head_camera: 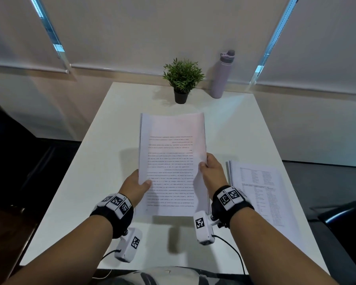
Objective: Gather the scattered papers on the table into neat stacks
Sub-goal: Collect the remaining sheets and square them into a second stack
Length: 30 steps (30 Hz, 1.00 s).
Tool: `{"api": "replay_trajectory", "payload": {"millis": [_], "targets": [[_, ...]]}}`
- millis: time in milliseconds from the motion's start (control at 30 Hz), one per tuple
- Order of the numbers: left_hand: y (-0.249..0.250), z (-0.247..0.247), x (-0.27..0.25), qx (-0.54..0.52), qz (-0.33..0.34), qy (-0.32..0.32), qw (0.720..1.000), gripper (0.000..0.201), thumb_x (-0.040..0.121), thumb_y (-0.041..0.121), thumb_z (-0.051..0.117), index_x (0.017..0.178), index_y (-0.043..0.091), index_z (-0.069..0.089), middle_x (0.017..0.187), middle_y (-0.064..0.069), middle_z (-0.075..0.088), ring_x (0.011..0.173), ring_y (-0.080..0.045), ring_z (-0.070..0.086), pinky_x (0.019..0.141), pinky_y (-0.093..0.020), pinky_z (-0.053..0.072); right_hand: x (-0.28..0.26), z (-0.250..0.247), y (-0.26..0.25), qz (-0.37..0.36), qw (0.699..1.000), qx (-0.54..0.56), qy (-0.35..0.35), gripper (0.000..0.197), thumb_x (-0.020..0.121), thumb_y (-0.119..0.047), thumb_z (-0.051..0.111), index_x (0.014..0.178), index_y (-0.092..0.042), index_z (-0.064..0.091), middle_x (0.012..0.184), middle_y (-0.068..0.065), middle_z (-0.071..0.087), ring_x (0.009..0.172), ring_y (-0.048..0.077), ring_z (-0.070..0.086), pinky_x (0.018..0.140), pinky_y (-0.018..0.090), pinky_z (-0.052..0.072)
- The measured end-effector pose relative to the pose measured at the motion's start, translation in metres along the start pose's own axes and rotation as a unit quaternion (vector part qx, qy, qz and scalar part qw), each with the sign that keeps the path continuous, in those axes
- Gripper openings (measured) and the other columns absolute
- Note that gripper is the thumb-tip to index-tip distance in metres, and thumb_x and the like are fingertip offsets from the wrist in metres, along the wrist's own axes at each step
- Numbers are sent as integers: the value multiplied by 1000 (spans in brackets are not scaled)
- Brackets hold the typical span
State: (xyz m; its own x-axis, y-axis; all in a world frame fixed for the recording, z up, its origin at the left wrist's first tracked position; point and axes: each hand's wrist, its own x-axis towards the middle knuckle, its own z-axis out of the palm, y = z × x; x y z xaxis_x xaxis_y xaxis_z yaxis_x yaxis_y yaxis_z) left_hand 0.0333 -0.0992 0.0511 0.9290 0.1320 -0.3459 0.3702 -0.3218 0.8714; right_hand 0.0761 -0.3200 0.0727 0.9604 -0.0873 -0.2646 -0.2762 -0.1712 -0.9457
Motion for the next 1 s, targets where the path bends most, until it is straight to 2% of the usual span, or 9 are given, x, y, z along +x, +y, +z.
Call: {"api": "replay_trajectory", "payload": {"millis": [100,367,467,567,700,800,867,933,1000], "targets": [[-3,6,-6,-31,-6,2,999,34,92,18,50,126,17,49,117,-1,61,105,-21,59,88,-29,45,-2,-1,3,18,1000,-1,-16,34,98,-15,36,129,-22,48,124,1,61,114,19,56,102,33,42],[-1,12,-1,-47,-7,46,998,25,92,21,49,116,22,52,113,-2,63,103,-25,61,93,-40,49,-3,0,8,41,999,1,-3,36,97,-34,46,129,-19,49,124,1,60,114,20,56,100,37,44],[-1,14,0,-85,-20,49,995,20,90,23,52,110,27,52,110,-1,64,102,-25,62,92,-43,50,-7,2,9,36,998,-37,-32,30,98,-28,43,124,-14,51,118,2,61,108,20,57,92,33,44],[-2,15,-1,-61,-14,46,997,22,89,25,54,111,27,53,111,-2,65,102,-25,62,94,-46,50,-6,2,11,33,998,-50,-24,24,97,-21,41,114,-10,55,113,8,65,107,26,60,95,39,48],[2,14,-3,-39,-7,74,996,27,90,21,53,117,19,54,110,-2,63,101,-26,60,95,-40,48,-7,3,9,28,997,-55,-44,24,99,-24,40,111,-9,54,104,1,64,94,15,59,81,30,48],[5,18,-5,-38,-12,63,997,29,90,20,52,118,20,53,112,-2,63,103,-25,60,95,-37,47,-4,3,10,20,996,-85,-25,22,97,-17,38,108,-7,55,103,7,63,93,20,57,86,34,48],[6,23,-6,-32,-13,39,999,30,89,21,54,120,20,52,113,-1,63,105,-24,60,93,-36,47,0,-3,14,14,994,-108,6,16,95,-13,39,93,-8,54,90,7,59,82,21,55,77,31,47],[9,30,-7,-27,-8,2,1000,37,88,21,57,124,21,50,117,1,62,107,-22,60,94,-36,47,4,-15,20,17,990,-139,35,22,94,-10,39,73,-14,45,75,2,49,68,16,47,61,26,40],[13,40,-8,-43,-26,-49,998,44,85,24,62,127,26,47,119,2,63,107,-21,61,89,-42,52,8,-34,27,32,986,-157,56,22,94,-7,39,72,-9,41,72,3,46,66,18,44,56,25,36]]}}
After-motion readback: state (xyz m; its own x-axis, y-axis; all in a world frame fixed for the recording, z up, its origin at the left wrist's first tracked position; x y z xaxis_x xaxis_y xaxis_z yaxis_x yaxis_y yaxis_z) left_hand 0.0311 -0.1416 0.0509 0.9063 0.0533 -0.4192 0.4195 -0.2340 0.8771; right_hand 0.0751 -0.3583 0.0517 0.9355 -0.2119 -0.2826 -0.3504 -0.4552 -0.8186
